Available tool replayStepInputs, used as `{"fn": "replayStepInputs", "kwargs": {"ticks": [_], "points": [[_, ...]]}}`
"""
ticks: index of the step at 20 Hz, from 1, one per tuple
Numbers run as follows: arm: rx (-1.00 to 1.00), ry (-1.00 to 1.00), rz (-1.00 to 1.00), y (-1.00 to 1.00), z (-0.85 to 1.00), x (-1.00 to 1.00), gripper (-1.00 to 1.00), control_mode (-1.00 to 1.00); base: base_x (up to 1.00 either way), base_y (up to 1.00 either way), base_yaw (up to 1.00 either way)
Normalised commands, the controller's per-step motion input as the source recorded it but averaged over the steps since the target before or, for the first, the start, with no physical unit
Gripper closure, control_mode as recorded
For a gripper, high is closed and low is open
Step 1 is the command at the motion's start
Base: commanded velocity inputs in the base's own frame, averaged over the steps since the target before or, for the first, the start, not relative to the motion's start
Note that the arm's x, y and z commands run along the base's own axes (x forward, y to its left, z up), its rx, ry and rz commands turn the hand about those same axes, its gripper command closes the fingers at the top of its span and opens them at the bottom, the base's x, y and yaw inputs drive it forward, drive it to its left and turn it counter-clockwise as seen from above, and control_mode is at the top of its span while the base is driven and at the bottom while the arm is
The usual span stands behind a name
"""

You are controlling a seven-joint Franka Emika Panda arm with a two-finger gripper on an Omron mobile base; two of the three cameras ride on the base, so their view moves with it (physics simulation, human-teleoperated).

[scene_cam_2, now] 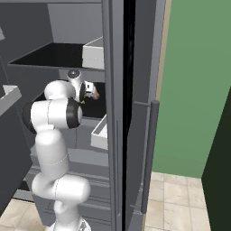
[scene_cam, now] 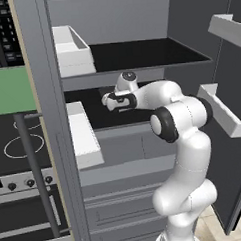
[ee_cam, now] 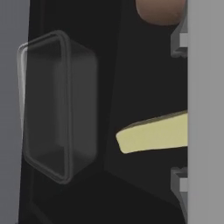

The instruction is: Pick the egg and butter from the fridge and place them by the bowl for mixing.

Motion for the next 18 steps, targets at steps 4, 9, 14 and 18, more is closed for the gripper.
{"fn": "replayStepInputs", "kwargs": {"ticks": [4,9,14,18], "points": [[0.02,0.00,0.00,0.00,-0.78,-0.26,-1.00,-1.00,0.00,0.00,0.00],[0.06,0.00,0.00,0.00,-0.45,-0.21,-1.00,-1.00,0.00,0.00,0.00],[0.00,0.04,0.00,0.00,-0.18,0.00,-1.00,-1.00,0.00,0.00,0.00],[-0.02,0.17,0.00,0.00,-0.79,0.00,-1.00,-1.00,0.00,0.00,0.00]]}}
